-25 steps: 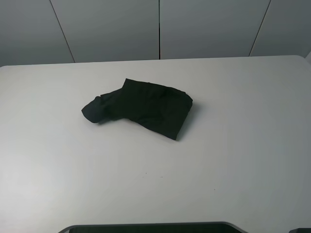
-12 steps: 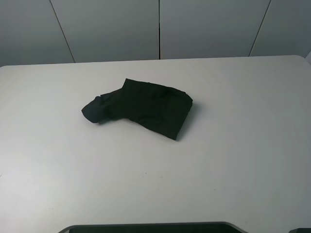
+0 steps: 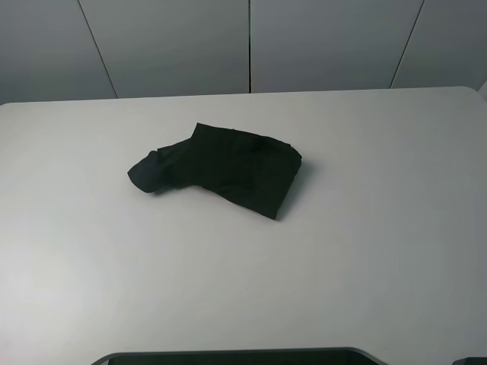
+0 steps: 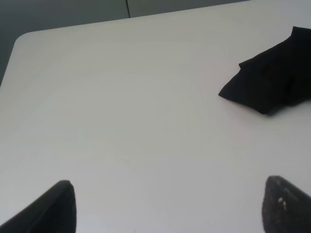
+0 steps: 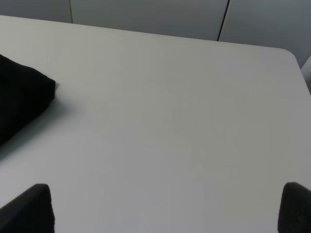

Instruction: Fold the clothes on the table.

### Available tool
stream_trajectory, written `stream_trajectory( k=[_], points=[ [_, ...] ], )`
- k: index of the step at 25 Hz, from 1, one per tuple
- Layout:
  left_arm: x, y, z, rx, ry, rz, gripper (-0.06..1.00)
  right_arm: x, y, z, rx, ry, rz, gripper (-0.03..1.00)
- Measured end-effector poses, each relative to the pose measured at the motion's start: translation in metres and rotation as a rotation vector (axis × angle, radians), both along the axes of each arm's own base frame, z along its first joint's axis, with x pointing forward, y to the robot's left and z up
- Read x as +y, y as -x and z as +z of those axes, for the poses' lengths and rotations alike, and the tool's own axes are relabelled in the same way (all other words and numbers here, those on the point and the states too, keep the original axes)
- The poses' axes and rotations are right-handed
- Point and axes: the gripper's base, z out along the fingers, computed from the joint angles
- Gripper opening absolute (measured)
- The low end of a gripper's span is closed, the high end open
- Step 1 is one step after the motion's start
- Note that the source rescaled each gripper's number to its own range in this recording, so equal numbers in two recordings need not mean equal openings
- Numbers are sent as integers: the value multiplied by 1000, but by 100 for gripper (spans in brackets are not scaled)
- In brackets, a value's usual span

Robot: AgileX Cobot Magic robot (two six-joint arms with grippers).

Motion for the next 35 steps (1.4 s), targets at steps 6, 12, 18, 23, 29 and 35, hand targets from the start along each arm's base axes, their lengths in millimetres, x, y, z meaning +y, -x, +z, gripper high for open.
stream_trajectory(
  k=[6, 12, 18, 23, 29, 35],
  points=[
    [0, 0, 0, 0, 0, 0, 99, 0, 0, 0, 0, 0, 0, 100],
    [0, 0, 0, 0, 0, 0, 99, 0, 0, 0, 0, 0, 0, 100],
    [0, 0, 0, 0, 0, 0, 99, 0, 0, 0, 0, -2, -1, 100],
    [0, 0, 0, 0, 0, 0, 99, 0, 0, 0, 0, -2, -1, 100],
    [0, 0, 0, 0, 0, 0, 99, 0, 0, 0, 0, -2, -1, 100],
    [0, 0, 0, 0, 0, 0, 99, 0, 0, 0, 0, -2, -1, 100]
  ],
)
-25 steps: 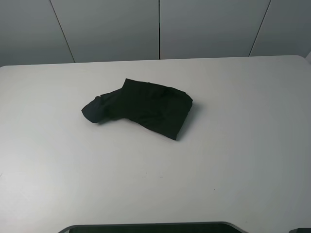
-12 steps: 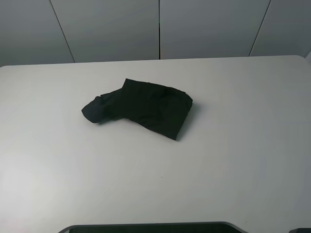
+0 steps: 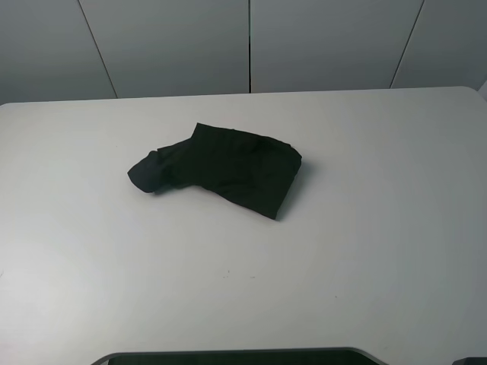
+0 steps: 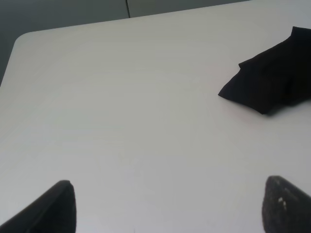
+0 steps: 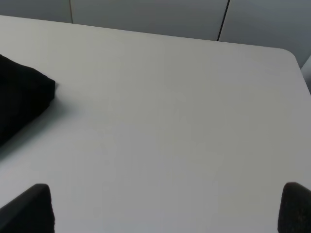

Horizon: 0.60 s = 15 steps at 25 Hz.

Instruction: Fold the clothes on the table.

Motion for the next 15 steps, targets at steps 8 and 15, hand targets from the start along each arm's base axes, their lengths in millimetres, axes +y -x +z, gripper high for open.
stream_trajectory(
  k=[8, 15],
  points=[
    [0, 0, 0, 0, 0, 0, 99, 0, 0, 0, 0, 0, 0, 100],
    [0, 0, 0, 0, 0, 0, 99, 0, 0, 0, 0, 0, 0, 100]
  ],
)
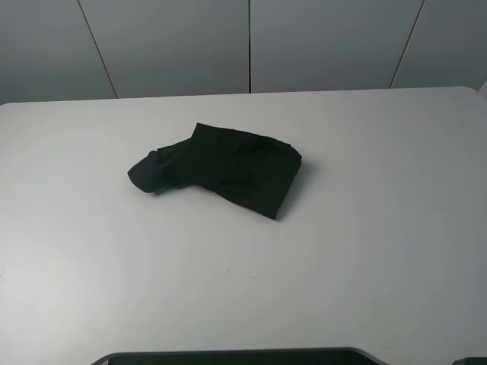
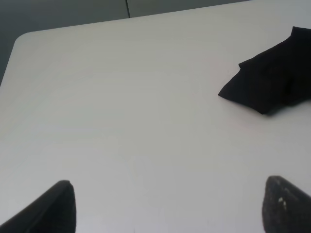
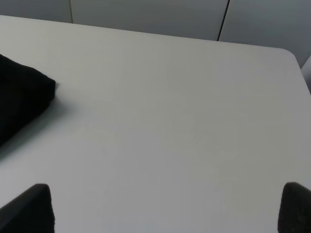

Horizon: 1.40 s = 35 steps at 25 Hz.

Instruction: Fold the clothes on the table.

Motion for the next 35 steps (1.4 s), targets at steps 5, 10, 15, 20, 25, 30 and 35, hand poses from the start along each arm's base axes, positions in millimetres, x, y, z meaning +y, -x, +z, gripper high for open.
stream_trajectory(
  k=[5, 10, 15, 20, 25, 30, 35],
  points=[
    [0, 0, 0, 0, 0, 0, 99, 0, 0, 0, 0, 0, 0, 100],
    [0, 0, 0, 0, 0, 0, 99, 0, 0, 0, 0, 0, 0, 100],
    [0, 0, 0, 0, 0, 0, 99, 0, 0, 0, 0, 0, 0, 100],
    [0, 0, 0, 0, 0, 0, 99, 0, 0, 0, 0, 0, 0, 100],
    [0, 0, 0, 0, 0, 0, 99, 0, 0, 0, 0, 0, 0, 100],
    [0, 0, 0, 0, 0, 0, 99, 0, 0, 0, 0, 0, 0, 100],
    [0, 0, 0, 0, 0, 0, 99, 0, 0, 0, 0, 0, 0, 100]
  ],
)
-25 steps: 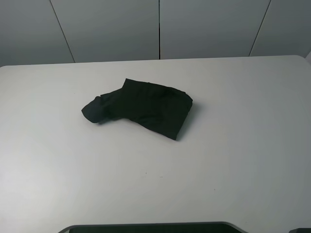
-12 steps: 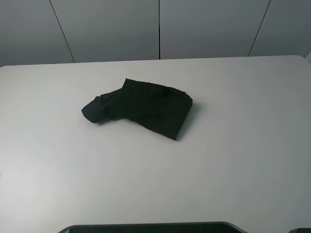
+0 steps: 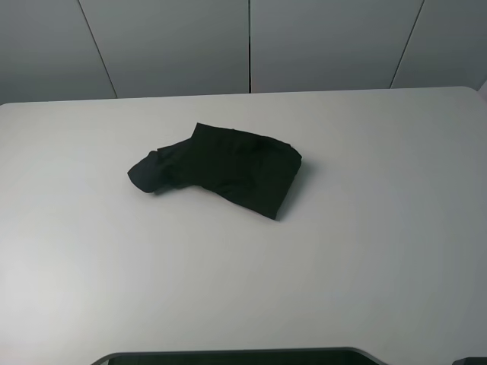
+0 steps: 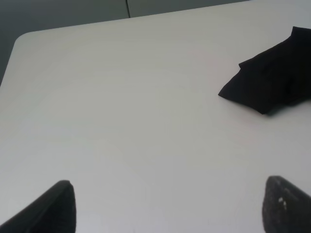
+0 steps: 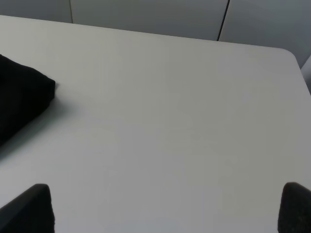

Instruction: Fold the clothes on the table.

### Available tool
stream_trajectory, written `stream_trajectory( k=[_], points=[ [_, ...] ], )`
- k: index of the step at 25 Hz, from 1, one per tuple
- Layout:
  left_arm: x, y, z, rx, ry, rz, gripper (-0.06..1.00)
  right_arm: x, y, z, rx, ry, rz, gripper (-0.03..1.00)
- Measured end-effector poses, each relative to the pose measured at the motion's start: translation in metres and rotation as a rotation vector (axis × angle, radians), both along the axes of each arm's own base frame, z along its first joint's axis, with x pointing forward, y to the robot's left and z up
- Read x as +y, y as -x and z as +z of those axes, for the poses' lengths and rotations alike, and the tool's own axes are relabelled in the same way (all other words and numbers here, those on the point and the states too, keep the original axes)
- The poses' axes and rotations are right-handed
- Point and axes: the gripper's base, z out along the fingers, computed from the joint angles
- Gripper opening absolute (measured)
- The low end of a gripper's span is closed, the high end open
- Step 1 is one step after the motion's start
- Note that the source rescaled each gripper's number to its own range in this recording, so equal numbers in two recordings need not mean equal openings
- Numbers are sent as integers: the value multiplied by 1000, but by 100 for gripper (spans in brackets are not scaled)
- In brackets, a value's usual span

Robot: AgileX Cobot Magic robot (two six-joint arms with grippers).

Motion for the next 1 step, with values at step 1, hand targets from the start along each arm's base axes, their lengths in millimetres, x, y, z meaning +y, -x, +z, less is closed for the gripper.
stream_trajectory(
  k=[1],
  points=[
    [0, 0, 0, 0, 0, 0, 99, 0, 0, 0, 0, 0, 0, 100]
  ],
)
